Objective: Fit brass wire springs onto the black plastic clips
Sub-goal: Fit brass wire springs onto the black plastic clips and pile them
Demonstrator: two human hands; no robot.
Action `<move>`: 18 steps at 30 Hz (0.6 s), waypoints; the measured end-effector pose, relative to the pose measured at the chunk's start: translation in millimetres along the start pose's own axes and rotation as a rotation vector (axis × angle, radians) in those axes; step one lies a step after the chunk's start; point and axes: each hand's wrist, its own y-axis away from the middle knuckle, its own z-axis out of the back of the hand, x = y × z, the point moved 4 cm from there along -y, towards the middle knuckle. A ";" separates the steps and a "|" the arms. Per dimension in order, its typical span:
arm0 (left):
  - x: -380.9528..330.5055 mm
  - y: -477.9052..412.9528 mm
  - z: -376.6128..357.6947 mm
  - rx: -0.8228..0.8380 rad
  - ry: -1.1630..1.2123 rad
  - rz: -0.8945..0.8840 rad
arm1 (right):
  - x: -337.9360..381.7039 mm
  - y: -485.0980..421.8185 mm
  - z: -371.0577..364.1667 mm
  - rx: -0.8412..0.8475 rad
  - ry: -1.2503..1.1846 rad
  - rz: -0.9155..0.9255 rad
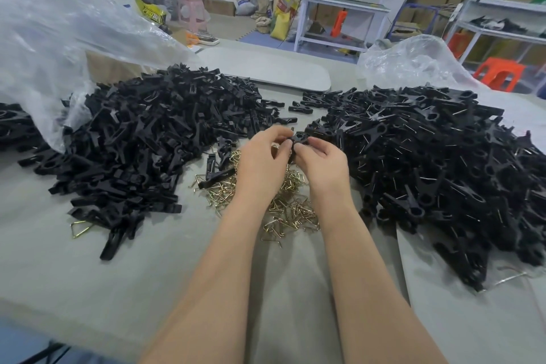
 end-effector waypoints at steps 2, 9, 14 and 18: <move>2.1 -0.2 1.9 -0.002 0.077 0.050 | -0.5 -0.6 0.3 0.012 -0.043 -0.007; 6.2 -1.3 4.5 0.024 0.227 0.117 | 5.2 2.4 -3.5 0.083 0.146 0.169; 2.8 -0.5 5.3 -0.108 -0.004 0.023 | 6.7 3.4 1.0 -0.044 0.182 0.180; 2.7 -0.1 8.2 -0.139 0.011 0.030 | 14.0 6.2 -1.3 -0.001 0.247 0.307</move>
